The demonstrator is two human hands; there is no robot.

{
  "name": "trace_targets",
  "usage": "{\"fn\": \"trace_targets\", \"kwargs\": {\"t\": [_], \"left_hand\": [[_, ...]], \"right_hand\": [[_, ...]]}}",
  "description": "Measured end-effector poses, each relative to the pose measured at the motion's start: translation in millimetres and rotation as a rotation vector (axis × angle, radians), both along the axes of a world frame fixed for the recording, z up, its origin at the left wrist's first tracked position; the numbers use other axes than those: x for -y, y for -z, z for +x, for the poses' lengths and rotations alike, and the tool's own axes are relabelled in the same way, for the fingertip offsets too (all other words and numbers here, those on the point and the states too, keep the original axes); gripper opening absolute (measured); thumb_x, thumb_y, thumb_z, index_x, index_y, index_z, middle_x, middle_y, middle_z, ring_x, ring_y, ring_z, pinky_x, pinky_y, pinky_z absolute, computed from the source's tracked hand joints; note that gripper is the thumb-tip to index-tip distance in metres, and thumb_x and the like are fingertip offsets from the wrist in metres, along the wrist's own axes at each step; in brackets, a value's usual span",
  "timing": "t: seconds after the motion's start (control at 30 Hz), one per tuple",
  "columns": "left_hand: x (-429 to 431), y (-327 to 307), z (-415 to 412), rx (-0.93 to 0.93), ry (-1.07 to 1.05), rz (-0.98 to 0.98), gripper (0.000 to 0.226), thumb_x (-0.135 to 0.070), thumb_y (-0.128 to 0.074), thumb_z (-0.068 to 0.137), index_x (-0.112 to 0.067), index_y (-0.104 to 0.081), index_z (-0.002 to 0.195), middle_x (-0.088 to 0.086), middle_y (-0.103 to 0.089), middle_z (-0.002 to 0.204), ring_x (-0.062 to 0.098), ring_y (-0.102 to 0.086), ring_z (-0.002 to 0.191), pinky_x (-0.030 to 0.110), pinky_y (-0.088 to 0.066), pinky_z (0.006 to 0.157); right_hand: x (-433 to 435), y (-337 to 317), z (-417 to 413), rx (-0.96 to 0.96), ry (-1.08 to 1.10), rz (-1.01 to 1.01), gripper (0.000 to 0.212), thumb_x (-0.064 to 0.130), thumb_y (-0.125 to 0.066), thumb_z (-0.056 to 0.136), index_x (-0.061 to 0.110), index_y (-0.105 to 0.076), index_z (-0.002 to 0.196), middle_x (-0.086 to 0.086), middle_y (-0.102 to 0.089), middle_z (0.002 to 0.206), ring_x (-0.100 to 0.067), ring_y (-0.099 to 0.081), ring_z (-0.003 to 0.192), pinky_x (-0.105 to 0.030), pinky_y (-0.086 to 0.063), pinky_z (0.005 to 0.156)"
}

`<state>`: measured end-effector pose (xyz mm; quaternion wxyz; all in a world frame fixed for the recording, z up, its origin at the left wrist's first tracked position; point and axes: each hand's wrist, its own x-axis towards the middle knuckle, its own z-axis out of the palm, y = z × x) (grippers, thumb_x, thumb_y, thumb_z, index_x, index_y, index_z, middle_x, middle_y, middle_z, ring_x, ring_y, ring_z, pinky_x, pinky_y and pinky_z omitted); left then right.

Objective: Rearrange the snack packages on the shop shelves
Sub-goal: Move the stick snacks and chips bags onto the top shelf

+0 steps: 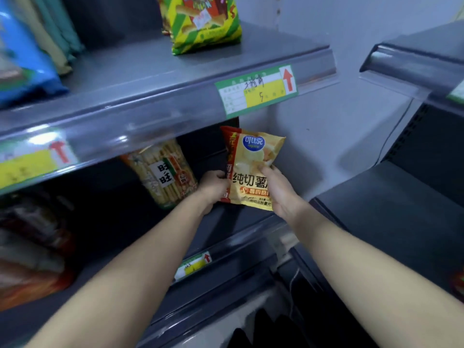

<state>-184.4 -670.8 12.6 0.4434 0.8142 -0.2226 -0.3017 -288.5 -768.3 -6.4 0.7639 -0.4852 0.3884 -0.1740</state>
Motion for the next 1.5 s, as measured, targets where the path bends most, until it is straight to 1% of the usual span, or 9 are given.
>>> {"fn": "trace_targets", "kwargs": {"t": [0.07, 0.23, 0.37, 0.5, 0.8, 0.9, 1.17, 1.37, 1.5], "left_hand": [[-25.9, -9.2, -5.6, -0.006, -0.019, -0.019, 0.029, -0.006, -0.052, 0.092, -0.002, -0.059, 0.120, 0.012, -0.065, 0.105, 0.020, -0.060, 0.080, 0.015, -0.049, 0.051], [-125.6, -18.0, -13.1, -0.159, -0.130, -0.093, 0.023, -0.021, -0.059, 0.091, -0.003, -0.060, 0.106, 0.016, -0.069, 0.105, 0.028, -0.068, 0.086, 0.041, -0.057, 0.080], [-200.1, -23.0, -20.9, -0.133, -0.232, -0.114, 0.020, -0.020, -0.061, 0.090, -0.007, -0.052, 0.102, 0.016, -0.066, 0.100, 0.020, -0.062, 0.070, 0.030, -0.050, 0.057], [-270.8, -30.6, -21.8, -0.148, -0.333, -0.099, 0.041, -0.016, -0.061, 0.090, 0.002, -0.049, 0.125, 0.018, -0.066, 0.112, 0.025, -0.065, 0.087, 0.037, -0.053, 0.079], [-421.6, -53.6, -17.5, -0.120, -0.694, -0.120, 0.008, -0.016, -0.059, 0.092, -0.013, -0.064, 0.097, 0.010, -0.070, 0.106, 0.024, -0.068, 0.094, 0.040, -0.054, 0.088], [-464.1, -57.1, -20.1, -0.100, -0.814, -0.147, 0.005, -0.016, -0.059, 0.092, -0.011, -0.062, 0.092, 0.008, -0.070, 0.095, 0.020, -0.068, 0.083, 0.034, -0.055, 0.075], [-569.2, -56.1, -9.8, -0.057, -1.033, -0.220, 0.019, -0.010, -0.057, 0.093, -0.004, -0.060, 0.110, 0.014, -0.068, 0.100, 0.026, -0.066, 0.085, 0.039, -0.055, 0.081], [-657.4, -53.4, 41.2, -0.016, -1.051, -0.222, 0.030, -0.009, -0.057, 0.092, -0.003, -0.057, 0.122, 0.015, -0.066, 0.115, 0.026, -0.064, 0.095, 0.038, -0.052, 0.086], [-729.6, -43.4, 84.9, -0.034, -1.018, -0.188, 0.029, -0.011, -0.055, 0.093, -0.005, -0.057, 0.121, 0.015, -0.068, 0.112, 0.026, -0.066, 0.093, 0.033, -0.054, 0.072]], "right_hand": [[-23.1, -8.1, -4.9, -0.003, 0.015, -0.009, 0.038, 0.047, -0.048, 0.093, 0.025, -0.055, 0.123, -0.008, -0.075, 0.097, -0.026, -0.073, 0.087, -0.044, -0.058, 0.079], [-111.8, -24.1, -15.7, -0.082, 0.050, 0.010, 0.041, 0.056, -0.040, 0.094, 0.023, -0.064, 0.095, -0.008, -0.074, 0.083, -0.027, -0.072, 0.083, -0.045, -0.057, 0.081], [-179.6, -27.9, -14.7, -0.125, -0.021, -0.003, 0.040, 0.053, -0.039, 0.096, 0.021, -0.063, 0.101, -0.006, -0.073, 0.082, -0.025, -0.071, 0.082, -0.044, -0.056, 0.084], [-235.4, -34.3, -2.9, -0.119, -0.181, -0.042, 0.035, 0.046, -0.045, 0.096, 0.021, -0.060, 0.115, -0.006, -0.074, 0.097, -0.023, -0.071, 0.088, -0.042, -0.057, 0.081], [-354.0, -56.7, 55.7, -0.032, -0.600, -0.176, 0.012, 0.039, -0.050, 0.095, 0.031, -0.058, 0.092, -0.001, -0.073, 0.094, -0.017, -0.071, 0.084, -0.035, -0.058, 0.073], [-395.3, -58.1, 72.1, -0.005, -0.724, -0.182, 0.015, 0.040, -0.049, 0.095, 0.033, -0.058, 0.085, 0.000, -0.072, 0.093, -0.017, -0.070, 0.085, -0.035, -0.058, 0.075], [-506.2, -57.4, 114.3, 0.051, -0.934, -0.184, 0.043, 0.042, -0.050, 0.095, 0.022, -0.051, 0.133, -0.001, -0.069, 0.111, -0.016, -0.067, 0.092, -0.032, -0.056, 0.074], [-596.4, -47.7, 165.3, 0.080, -0.950, -0.240, 0.043, 0.044, -0.048, 0.095, 0.022, -0.052, 0.132, 0.000, -0.071, 0.107, -0.016, -0.069, 0.091, -0.038, -0.057, 0.082], [-664.7, -41.0, 198.5, 0.040, -0.964, -0.253, 0.029, 0.040, -0.042, 0.099, 0.024, -0.056, 0.119, 0.002, -0.069, 0.106, -0.006, -0.064, 0.081, -0.020, -0.046, 0.058]]}}
